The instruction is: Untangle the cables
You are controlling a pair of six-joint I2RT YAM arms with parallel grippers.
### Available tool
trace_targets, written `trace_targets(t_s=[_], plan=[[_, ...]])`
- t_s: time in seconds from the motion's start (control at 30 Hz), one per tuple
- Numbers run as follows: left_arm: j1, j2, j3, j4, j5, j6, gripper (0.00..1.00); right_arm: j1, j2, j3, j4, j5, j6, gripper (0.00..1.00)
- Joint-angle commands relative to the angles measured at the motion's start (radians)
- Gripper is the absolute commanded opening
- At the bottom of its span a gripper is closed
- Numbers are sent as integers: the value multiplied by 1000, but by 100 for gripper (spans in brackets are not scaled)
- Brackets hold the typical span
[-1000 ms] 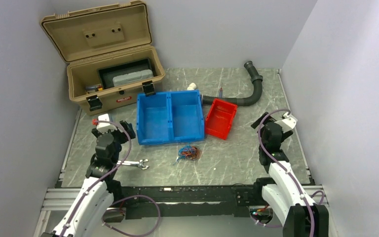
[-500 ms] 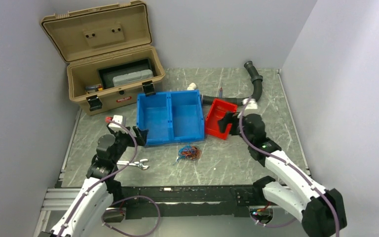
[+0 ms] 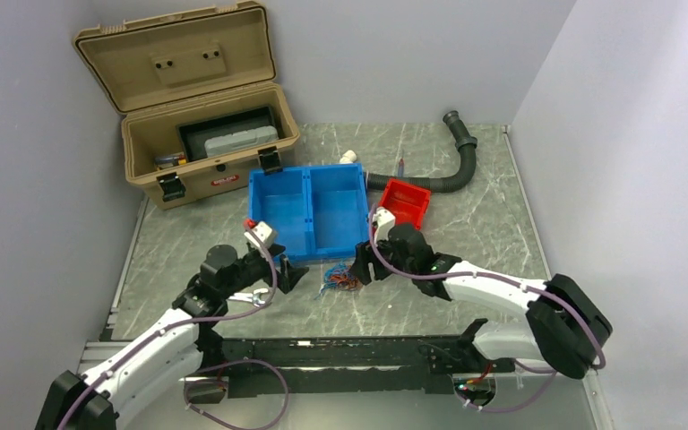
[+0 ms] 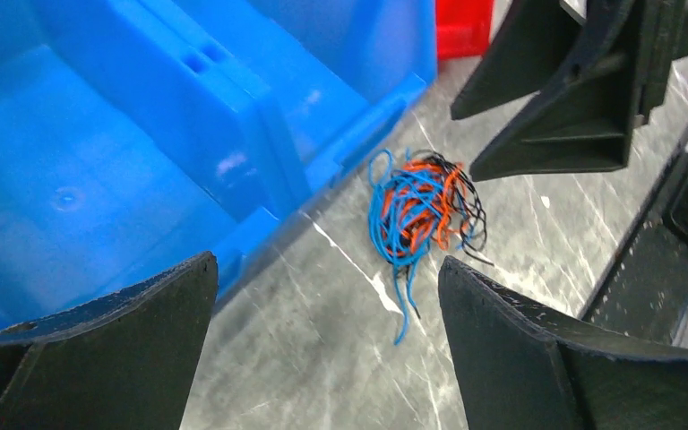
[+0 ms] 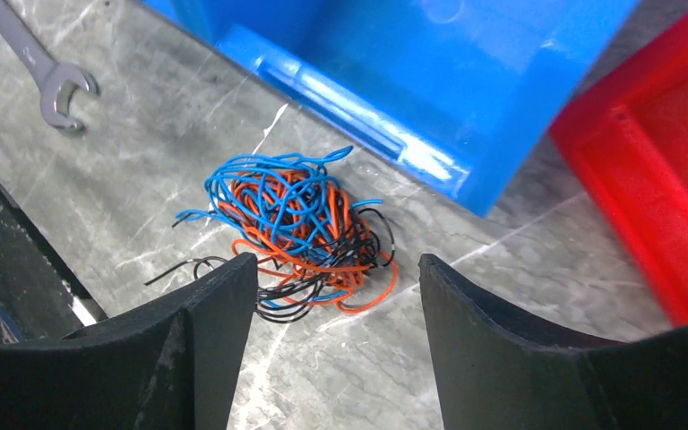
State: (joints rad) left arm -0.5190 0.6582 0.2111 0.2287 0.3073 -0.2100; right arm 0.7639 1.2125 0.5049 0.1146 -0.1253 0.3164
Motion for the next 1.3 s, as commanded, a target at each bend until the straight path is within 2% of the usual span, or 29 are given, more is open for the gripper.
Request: trace_targets(t_s=[0.0, 0.1, 0.17, 0.33, 0.4, 0.57, 0.8, 1.27], plan=[[-56, 38, 31, 64, 48, 56, 96, 33, 51, -20, 141, -66, -51, 68], [-81, 65, 40, 68, 50, 64, 96, 53, 107, -18, 181, -55, -56, 65], [-90, 91, 52, 63, 61, 72, 94, 58, 146, -9, 207, -62, -60, 56], [-106, 113, 58, 79, 92, 84, 94, 87, 147, -7, 243, -70, -64, 8], [-107, 110, 54, 90, 100, 86, 96, 92, 97, -17, 237, -70, -63, 0], [-108, 106, 42, 144, 146, 90, 98, 92, -31, 2, 168, -98, -84, 0], [-117, 153, 58, 263, 257, 48, 92, 92, -65, 91, 51, -91, -98, 0], [-171, 328, 130, 231, 211, 91, 85, 92, -117, 133, 47, -130, -44, 0]])
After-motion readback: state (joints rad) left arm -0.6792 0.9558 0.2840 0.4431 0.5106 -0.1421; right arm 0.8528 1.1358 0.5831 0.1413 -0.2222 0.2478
